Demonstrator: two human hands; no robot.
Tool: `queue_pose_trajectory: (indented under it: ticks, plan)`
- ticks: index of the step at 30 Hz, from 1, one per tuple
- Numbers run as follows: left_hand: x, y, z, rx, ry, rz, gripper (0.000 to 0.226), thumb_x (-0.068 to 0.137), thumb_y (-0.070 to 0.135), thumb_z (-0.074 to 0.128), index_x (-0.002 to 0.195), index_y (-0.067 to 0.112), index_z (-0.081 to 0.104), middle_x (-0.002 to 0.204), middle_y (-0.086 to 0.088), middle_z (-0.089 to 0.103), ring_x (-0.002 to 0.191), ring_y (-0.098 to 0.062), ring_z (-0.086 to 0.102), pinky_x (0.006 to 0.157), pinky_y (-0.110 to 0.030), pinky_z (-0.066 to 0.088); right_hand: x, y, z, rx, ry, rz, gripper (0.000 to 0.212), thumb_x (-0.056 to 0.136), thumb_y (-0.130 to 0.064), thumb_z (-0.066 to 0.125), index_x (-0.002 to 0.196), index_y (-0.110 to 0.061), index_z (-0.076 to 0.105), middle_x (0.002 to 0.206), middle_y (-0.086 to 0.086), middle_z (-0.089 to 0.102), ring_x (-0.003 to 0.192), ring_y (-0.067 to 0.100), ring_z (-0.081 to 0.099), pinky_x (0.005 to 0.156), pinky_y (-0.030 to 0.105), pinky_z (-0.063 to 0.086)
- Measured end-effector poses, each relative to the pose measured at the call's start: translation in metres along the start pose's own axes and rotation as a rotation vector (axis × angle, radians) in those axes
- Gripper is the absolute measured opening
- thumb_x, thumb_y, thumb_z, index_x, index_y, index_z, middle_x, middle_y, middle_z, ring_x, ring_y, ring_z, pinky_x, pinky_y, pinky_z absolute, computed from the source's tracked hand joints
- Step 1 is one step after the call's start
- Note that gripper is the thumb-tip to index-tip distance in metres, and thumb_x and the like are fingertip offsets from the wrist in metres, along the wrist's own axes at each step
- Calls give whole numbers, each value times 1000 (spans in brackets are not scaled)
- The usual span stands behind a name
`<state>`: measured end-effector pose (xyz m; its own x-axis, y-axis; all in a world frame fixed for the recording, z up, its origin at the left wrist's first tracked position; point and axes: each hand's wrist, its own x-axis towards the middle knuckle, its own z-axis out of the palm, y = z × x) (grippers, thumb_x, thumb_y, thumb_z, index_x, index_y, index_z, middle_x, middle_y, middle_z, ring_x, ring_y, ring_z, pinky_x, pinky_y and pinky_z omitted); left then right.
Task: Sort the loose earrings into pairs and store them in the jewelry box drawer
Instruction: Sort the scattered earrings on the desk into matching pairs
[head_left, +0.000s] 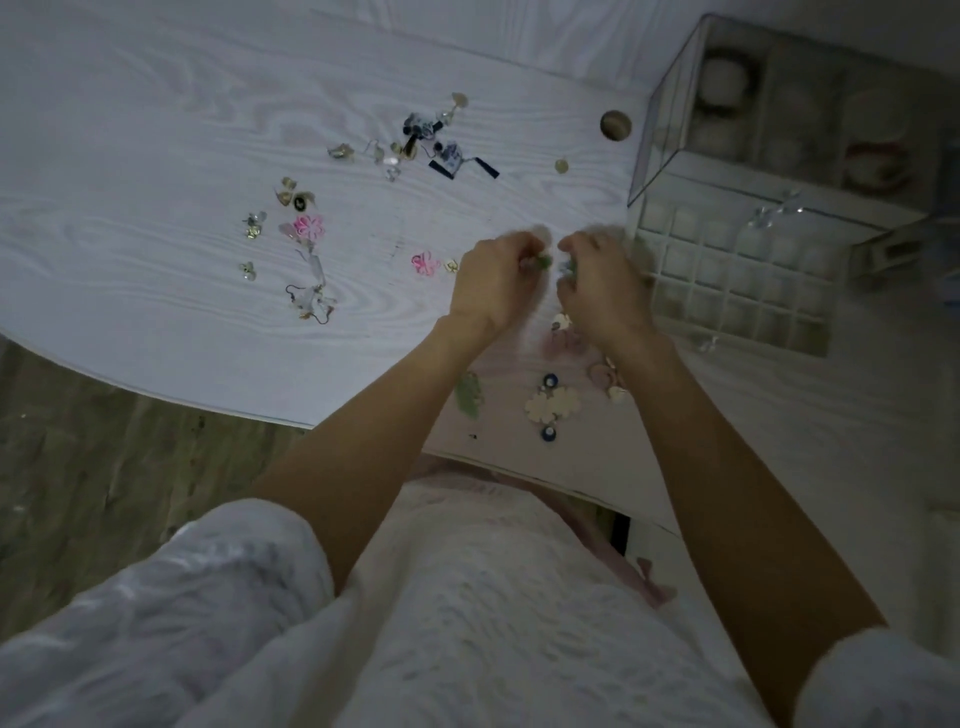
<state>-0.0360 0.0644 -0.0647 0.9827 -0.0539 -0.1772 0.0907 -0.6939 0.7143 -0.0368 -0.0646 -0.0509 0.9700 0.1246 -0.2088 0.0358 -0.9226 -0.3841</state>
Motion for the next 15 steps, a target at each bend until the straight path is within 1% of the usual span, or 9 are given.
queue_pose_trajectory:
  ticks: [2, 3, 6, 10, 11, 13, 15]
  plan:
    - [1, 1, 1, -21, -21, 1, 34, 82, 10, 58, 115, 11, 63, 111, -13, 67, 101, -28, 63, 86, -32, 48, -3, 2, 1, -15, 17, 6, 41, 84, 1, 52, 125, -5, 50, 128, 15, 48, 114, 30, 49, 88, 36, 42]
    - [1, 1, 2, -21, -20, 10, 36, 81, 9, 59, 117, 10, 62, 112, -14, 65, 100, -28, 62, 85, -32, 48, -3, 3, 3, -18, 23, 14, 43, 82, 4, 52, 124, -4, 51, 129, 16, 47, 115, 31, 49, 90, 36, 42]
    - [-2, -2, 6, 32, -29, 35, 38, 77, 3, 58, 115, 3, 61, 113, -19, 59, 96, -33, 59, 82, -35, 48, -4, 1, 9, -4, 13, 52, 48, 81, 5, 54, 127, -3, 47, 131, 16, 44, 116, 31, 47, 91, 34, 41]
    - [-2, 7, 11, 19, -25, 8, 33, 81, 4, 56, 113, 6, 64, 112, -18, 58, 95, -32, 59, 82, -34, 45, 2, -3, 11, 82, 7, 78, 48, 79, 6, 59, 126, 0, 48, 129, 18, 45, 116, 30, 48, 94, 34, 40]
    - [-1, 12, 12, 9, -25, 6, 33, 81, 5, 56, 113, 7, 64, 111, -18, 60, 96, -32, 59, 82, -34, 46, 3, -3, 11, 94, 9, 85, 46, 79, 6, 59, 124, 0, 50, 128, 19, 45, 113, 30, 49, 93, 35, 42]
    - [0, 19, 15, -19, -25, -7, 34, 80, 6, 58, 114, 9, 64, 109, -17, 62, 97, -31, 60, 84, -36, 47, 5, -2, 12, 101, 41, 100, 33, 86, 3, 52, 118, -1, 53, 124, 19, 48, 107, 31, 52, 88, 37, 45]
    - [-1, 23, 17, -46, -23, -22, 35, 80, 6, 57, 115, 10, 63, 109, -16, 65, 99, -30, 62, 87, -38, 48, 5, -2, 11, 83, 61, 110, 28, 90, 2, 46, 117, -2, 54, 122, 18, 50, 105, 30, 53, 85, 36, 45]
